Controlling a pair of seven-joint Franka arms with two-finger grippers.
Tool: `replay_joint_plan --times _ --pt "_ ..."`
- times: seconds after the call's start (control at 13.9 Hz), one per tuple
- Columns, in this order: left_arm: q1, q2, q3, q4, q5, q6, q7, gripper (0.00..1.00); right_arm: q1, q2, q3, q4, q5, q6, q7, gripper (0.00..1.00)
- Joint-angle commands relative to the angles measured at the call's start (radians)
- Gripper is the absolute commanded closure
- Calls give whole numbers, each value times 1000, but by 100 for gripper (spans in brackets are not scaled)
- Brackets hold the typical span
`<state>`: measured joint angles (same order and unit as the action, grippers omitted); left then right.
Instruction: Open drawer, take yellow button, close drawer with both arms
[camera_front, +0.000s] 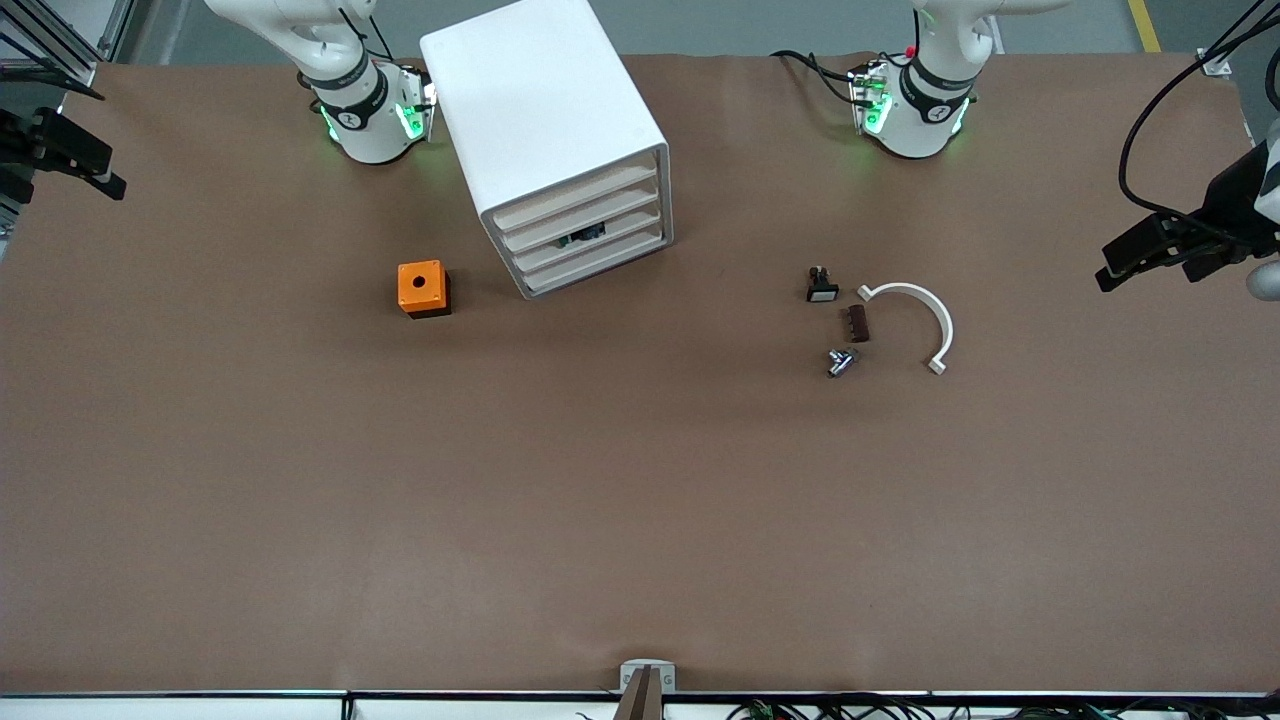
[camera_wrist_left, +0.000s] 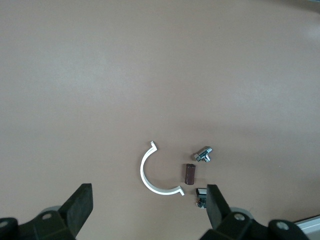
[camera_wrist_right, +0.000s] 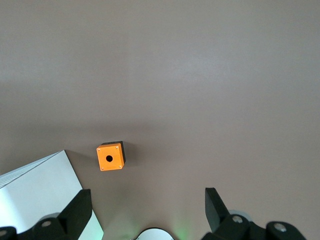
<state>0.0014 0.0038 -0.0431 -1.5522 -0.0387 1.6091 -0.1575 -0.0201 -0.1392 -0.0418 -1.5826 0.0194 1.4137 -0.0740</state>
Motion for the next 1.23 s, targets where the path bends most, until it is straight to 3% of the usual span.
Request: replay_joint_plan --times 0.0,0.5,0.79,1.15 --pt "3 13 -3 23 5 -18 9 0 2 -17 0 -8 5 4 -10 0" --pt "46 48 17 23 -36 -18 1 0 2 -17 0 -8 5 7 -10 0" --pt "45 145 17 26 -36 -18 0 0 2 -17 0 -7 4 7 -10 0" --pt "-59 260 -9 27 -40 -20 -90 0 2 -17 0 -7 4 4 -10 0"
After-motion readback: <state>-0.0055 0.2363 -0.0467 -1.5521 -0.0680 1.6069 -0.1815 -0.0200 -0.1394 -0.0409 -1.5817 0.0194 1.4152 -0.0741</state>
